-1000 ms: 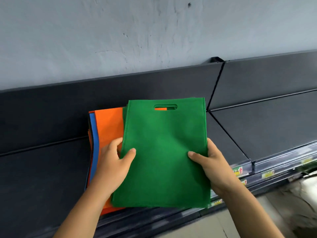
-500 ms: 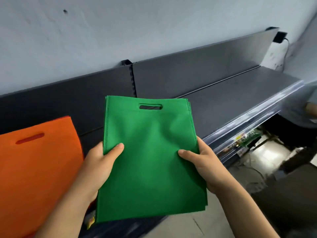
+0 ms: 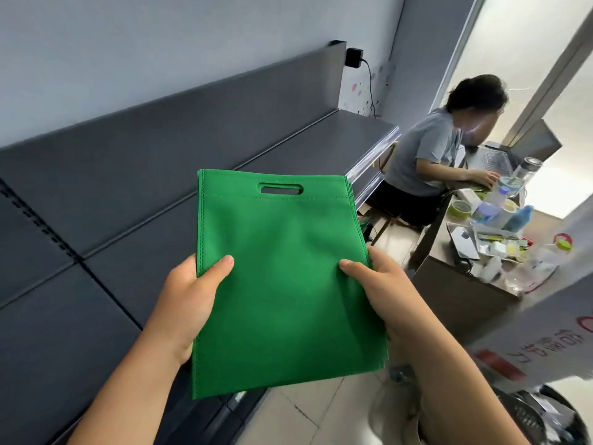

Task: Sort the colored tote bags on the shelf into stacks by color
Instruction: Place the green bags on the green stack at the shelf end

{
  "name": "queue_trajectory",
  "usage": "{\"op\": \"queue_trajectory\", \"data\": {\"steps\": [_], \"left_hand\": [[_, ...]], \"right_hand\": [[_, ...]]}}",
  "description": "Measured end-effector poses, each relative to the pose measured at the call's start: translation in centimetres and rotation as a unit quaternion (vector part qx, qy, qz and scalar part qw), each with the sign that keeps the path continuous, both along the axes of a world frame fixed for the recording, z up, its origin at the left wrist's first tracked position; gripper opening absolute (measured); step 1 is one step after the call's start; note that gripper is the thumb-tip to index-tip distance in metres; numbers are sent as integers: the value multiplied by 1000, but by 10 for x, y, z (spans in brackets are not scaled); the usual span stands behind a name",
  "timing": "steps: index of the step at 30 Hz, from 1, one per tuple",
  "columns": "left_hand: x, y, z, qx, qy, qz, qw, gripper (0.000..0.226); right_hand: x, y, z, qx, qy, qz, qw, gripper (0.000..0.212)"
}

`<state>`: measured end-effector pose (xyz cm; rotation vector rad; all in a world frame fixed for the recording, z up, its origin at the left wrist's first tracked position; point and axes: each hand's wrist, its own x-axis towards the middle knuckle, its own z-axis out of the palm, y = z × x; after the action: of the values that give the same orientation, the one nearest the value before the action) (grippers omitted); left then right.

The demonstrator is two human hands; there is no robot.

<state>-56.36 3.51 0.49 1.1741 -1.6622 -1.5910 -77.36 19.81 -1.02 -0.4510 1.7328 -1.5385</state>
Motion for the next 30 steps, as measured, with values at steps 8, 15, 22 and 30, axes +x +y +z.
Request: {"op": "queue_trajectory", "data": {"steps": [8,15,22,30], "left_hand": [[-78,-49,-8,3,-32,-20,999,15],[-160,-117,-16,-15,-55,-42,997,11],[-244,-170,-27,-35,-111,-70,991,14],[-326,-212,-30,-63,-141,-47,987,8]], "right_hand": [[-69,-38,-14,10,6,-26,1000,20],[-148,-100,-14,35,22,-49,998,26],[-219,-145,-26,31,2,-90,995,27],[-330,-210,-40,51,53,-47,996,26]]}}
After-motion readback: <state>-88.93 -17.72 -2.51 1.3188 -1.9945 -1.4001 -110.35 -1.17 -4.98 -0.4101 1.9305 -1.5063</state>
